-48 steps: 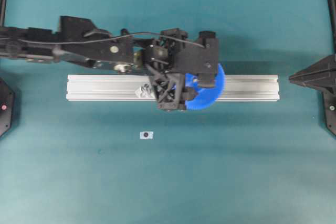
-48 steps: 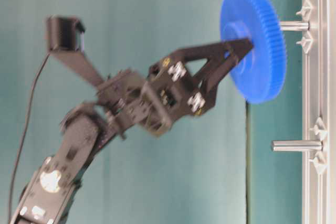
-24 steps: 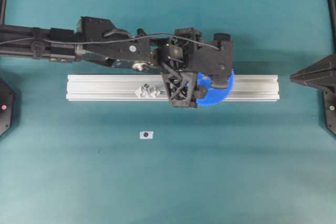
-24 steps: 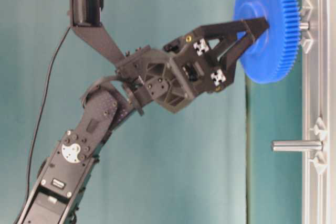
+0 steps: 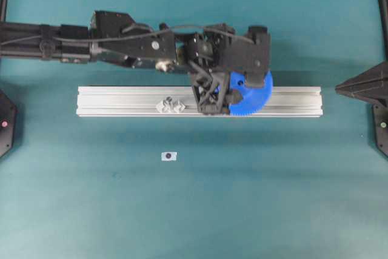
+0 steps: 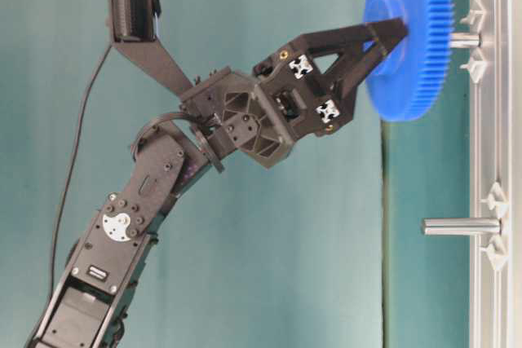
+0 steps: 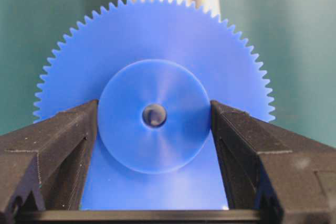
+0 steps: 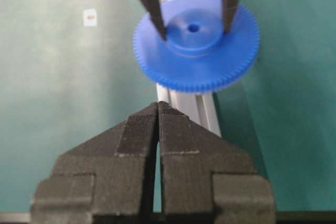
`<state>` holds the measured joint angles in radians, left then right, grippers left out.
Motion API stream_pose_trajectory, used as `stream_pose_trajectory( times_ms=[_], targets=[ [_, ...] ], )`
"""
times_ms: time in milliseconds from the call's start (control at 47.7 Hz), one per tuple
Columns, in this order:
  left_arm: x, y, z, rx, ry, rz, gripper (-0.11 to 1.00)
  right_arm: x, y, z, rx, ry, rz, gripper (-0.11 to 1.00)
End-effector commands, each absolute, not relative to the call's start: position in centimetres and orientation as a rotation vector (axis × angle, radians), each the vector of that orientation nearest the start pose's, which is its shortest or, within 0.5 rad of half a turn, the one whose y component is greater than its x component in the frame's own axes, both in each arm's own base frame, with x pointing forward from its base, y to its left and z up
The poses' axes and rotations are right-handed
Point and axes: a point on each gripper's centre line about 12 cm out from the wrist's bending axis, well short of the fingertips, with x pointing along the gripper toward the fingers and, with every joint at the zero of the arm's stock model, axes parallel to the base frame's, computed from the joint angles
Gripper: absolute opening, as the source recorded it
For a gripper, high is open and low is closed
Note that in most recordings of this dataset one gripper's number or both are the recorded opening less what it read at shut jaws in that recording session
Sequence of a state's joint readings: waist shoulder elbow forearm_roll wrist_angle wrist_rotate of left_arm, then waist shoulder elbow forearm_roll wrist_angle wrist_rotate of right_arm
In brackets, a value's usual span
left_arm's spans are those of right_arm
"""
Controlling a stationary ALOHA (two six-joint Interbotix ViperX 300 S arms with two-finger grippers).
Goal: Find the location of the shaft and insert the large gear.
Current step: 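Align the gear's center hole with the right metal shaft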
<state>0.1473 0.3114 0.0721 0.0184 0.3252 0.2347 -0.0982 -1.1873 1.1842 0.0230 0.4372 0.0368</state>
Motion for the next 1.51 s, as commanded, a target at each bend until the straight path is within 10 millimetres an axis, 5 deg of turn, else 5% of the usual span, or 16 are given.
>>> stream_pose_trajectory(
  times_ms=[0,754,1488],
  targets=[
    [51.3,8.8,22.2,0.194,0.683,0.082,0.72,15.3,-1.5,24.9,0.091,0.424,-0.106,0.02],
    [51.3,5.0,21.2,0.17,0.74,0.02,0.72,15.2,-1.5,24.7,0.093,0.418,-0.108,0.02],
    [50.2,4.6,21.2,0.079,0.832,0.044,0.72,15.2,-1.5,24.6,0.094,0.418,-0.111,0.02]
  ],
)
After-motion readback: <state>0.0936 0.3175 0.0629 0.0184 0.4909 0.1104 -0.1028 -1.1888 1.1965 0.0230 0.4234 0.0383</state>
